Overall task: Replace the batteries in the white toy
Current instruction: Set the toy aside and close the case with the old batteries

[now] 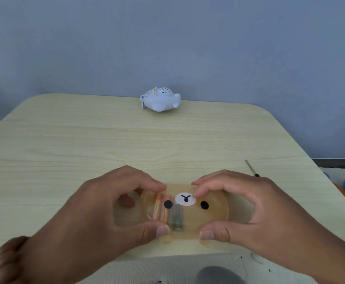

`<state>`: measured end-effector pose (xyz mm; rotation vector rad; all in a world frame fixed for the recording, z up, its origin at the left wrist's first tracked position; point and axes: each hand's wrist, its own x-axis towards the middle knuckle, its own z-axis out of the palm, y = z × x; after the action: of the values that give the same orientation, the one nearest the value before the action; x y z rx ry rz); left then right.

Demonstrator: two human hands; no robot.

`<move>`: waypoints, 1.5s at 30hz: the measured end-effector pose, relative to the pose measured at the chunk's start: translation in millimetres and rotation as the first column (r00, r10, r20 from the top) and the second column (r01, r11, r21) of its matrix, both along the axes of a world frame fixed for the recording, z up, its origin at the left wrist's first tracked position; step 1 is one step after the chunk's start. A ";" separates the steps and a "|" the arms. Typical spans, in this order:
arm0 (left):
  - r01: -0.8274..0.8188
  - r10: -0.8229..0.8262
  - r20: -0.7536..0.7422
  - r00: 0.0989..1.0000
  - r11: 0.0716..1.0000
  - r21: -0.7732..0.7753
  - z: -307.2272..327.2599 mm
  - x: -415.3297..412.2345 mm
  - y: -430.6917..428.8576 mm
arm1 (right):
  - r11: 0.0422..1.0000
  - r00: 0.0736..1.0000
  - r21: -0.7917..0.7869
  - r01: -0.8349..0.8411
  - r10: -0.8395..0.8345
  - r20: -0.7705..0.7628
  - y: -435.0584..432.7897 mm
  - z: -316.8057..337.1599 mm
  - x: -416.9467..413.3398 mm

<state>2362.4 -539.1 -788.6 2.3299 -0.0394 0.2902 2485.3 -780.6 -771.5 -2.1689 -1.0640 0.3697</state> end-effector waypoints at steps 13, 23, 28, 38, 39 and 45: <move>-0.301 0.289 -0.144 0.946 0.951 -0.068 16.3 -21.4 2.5 | 0.842 0.616 -0.152 0.518 -0.491 -0.616 -13.4 8.4 -58.9; -0.404 -0.180 -0.747 0.640 0.748 -0.527 24.4 -20.0 -18.6 | 0.905 0.368 -0.096 0.414 -0.262 -0.892 11.1 -2.7 -64.9; -0.372 -0.279 -0.682 0.676 0.670 -0.643 20.1 -15.4 -23.0 | 0.878 0.349 -0.031 0.478 -0.222 -0.910 20.2 -12.8 -66.8; -0.406 -0.228 -0.609 0.760 0.566 -0.718 6.7 -11.5 -34.5 | 0.880 0.300 0.007 0.474 -0.154 -0.941 16.3 -17.2 -56.7; -0.408 -0.219 -0.606 0.764 0.563 -0.718 5.9 -11.1 -35.5 | 0.882 0.316 0.014 0.470 -0.153 -0.936 16.4 -18.1 -57.2; -0.433 -0.131 -0.618 0.775 0.602 -0.671 3.7 -12.9 -40.3 | 0.890 0.314 -0.042 0.454 -0.204 -0.927 16.3 -20.5 -58.7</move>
<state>2349.5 -579.4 -784.9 1.4017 0.5412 -0.3513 2426.6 -764.4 -792.0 -1.4609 0.0322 1.0445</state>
